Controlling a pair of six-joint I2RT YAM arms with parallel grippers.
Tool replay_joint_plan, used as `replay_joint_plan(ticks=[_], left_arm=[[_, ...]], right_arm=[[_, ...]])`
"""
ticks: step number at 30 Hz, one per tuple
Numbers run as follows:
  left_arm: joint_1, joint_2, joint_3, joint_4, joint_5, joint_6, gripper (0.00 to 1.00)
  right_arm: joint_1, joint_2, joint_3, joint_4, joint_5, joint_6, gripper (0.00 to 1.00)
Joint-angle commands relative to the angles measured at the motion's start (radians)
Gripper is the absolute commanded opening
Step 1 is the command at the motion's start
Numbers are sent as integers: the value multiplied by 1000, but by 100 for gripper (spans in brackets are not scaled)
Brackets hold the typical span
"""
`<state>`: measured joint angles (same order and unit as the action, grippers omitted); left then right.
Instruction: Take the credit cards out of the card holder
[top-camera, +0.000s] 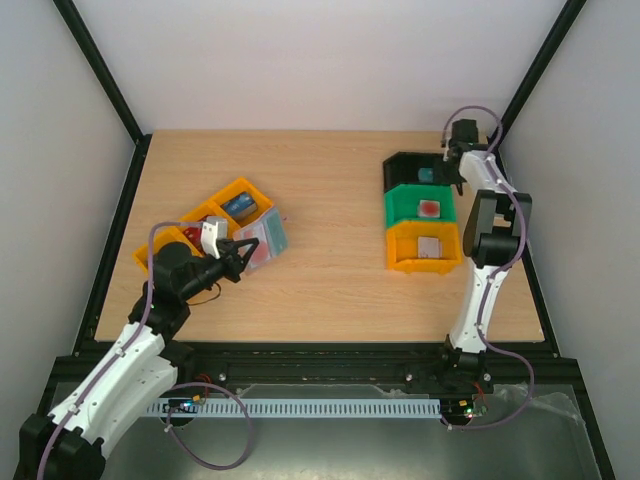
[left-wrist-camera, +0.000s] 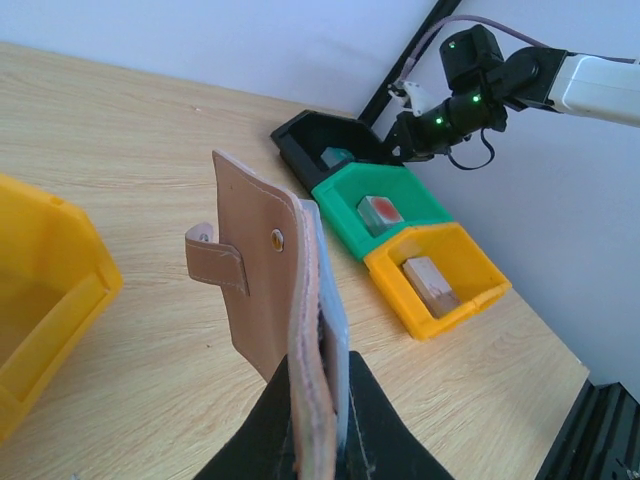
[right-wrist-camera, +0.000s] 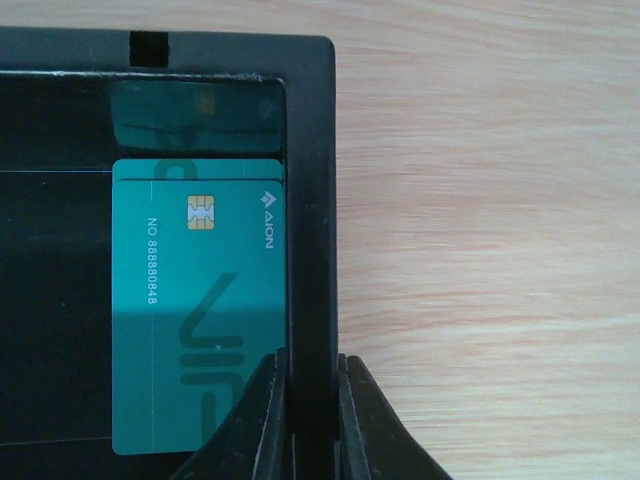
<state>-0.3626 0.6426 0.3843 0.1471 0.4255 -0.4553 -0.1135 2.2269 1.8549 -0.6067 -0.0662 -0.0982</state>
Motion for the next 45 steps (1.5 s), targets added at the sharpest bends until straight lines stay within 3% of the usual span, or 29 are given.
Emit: replay_joint_plan(ticks=[1, 11, 19, 24, 25, 30, 35, 36, 37, 38, 40, 42, 45], left_arm=[[13, -27, -5, 23, 5, 0, 2], [35, -61, -12, -13, 7, 2, 2], [45, -72, -27, -9, 11, -19, 2], [47, -75, -36, 13, 24, -19, 2], [47, -78, -38, 16, 31, -16, 2], [58, -97, -22, 14, 105, 35, 2], [75, -122, -3, 32, 239, 114, 2], [77, -129, 0, 40, 268, 127, 2], [77, -135, 5, 49, 301, 139, 2], [77, -142, 11, 58, 332, 150, 2], [78, -151, 27, 78, 393, 183, 2], [80, -158, 58, 91, 438, 215, 2], [86, -157, 104, 99, 483, 237, 2]], right_arm=[[118, -53, -75, -44, -113, -162, 8], [329, -184, -260, -41, -164, -380, 6], [503, -304, -429, -4, -100, -453, 8], [582, -325, -450, 37, -74, -487, 9], [591, -315, -441, 38, -64, -485, 11], [598, -312, -383, 38, -55, -401, 40], [598, -467, -409, 125, -62, -314, 64], [597, -512, -425, 154, -77, -296, 72], [598, -565, -443, 181, -96, -274, 92], [598, -614, -464, 214, -106, -248, 100], [599, -689, -496, 258, -63, -164, 99], [601, -732, -462, 191, -79, -96, 99], [601, -822, -461, 158, -336, -45, 99]])
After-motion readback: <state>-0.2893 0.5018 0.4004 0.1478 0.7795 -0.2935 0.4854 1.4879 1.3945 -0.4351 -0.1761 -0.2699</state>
